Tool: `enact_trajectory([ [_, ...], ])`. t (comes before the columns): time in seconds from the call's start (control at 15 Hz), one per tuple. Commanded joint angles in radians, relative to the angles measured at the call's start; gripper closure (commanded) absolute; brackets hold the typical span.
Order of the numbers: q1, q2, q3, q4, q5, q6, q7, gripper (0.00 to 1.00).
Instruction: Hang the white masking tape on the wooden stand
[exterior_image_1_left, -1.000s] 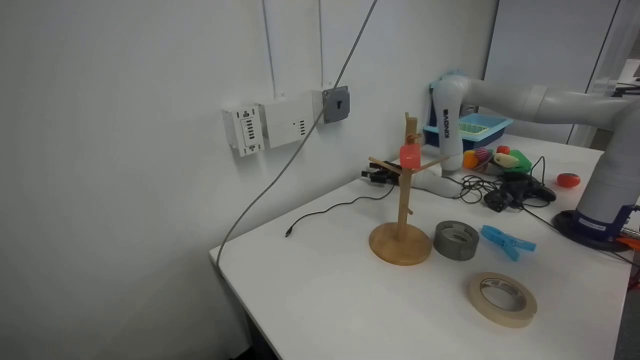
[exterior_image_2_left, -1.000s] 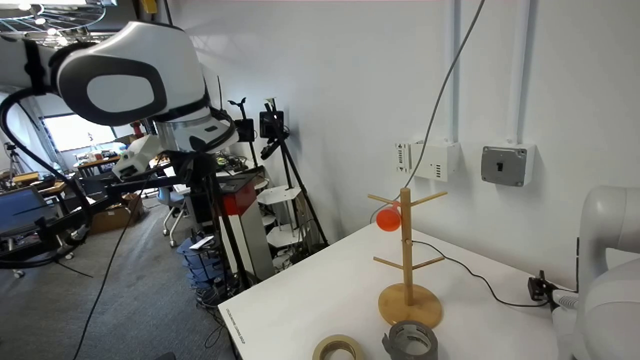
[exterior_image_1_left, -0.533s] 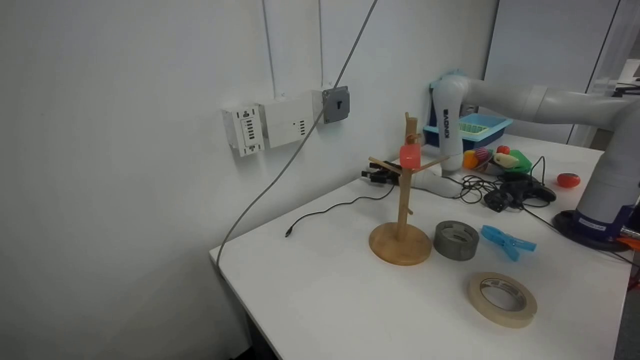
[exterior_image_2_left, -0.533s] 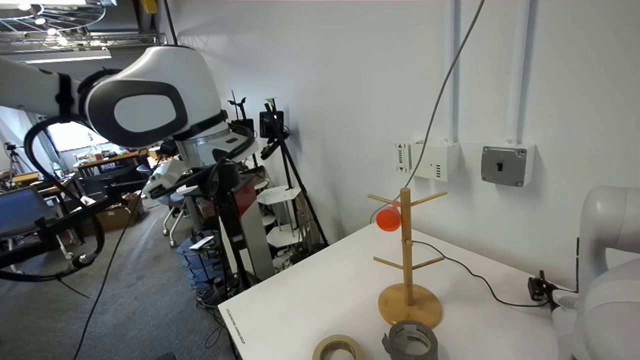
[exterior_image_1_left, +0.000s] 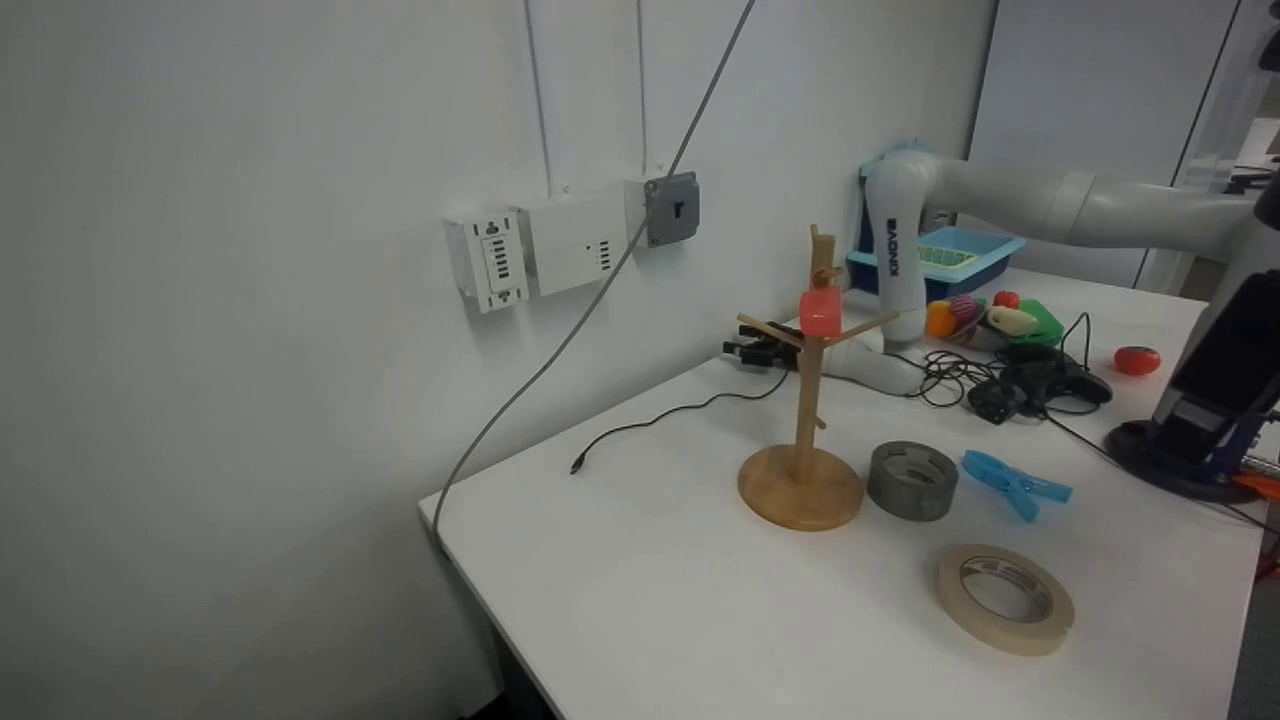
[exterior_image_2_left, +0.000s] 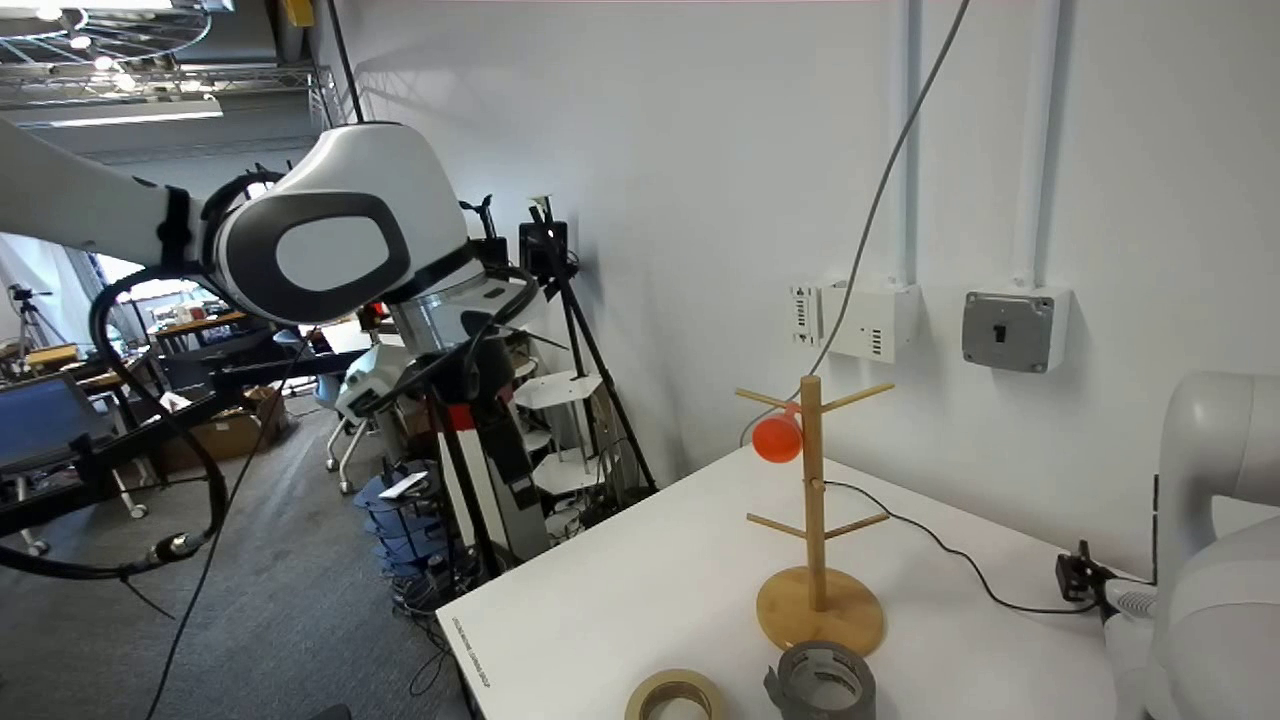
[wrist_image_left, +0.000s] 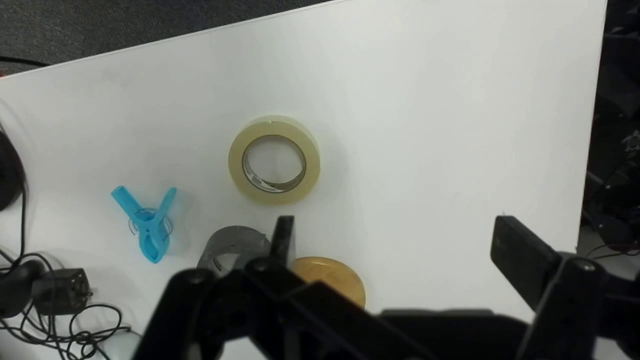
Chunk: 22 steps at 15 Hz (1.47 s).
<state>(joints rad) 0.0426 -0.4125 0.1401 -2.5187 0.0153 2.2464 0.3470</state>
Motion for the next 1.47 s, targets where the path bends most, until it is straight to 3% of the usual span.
enact_trajectory([
  [0.0, -0.003, 0.0, 0.003, 0.002, 0.002, -0.002, -0.002, 0.0],
  [0.4, -0.029, 0.121, -0.003, 0.015, -0.035, 0.07, 0.0, 0.0],
  [0.87, -0.053, 0.339, -0.018, 0.078, -0.137, 0.242, 0.036, 0.0],
  [1.0, -0.033, 0.298, -0.029, 0.041, -0.108, 0.228, 0.017, 0.0],
  [1.4, -0.033, 0.364, -0.04, 0.074, -0.126, 0.244, 0.029, 0.0],
])
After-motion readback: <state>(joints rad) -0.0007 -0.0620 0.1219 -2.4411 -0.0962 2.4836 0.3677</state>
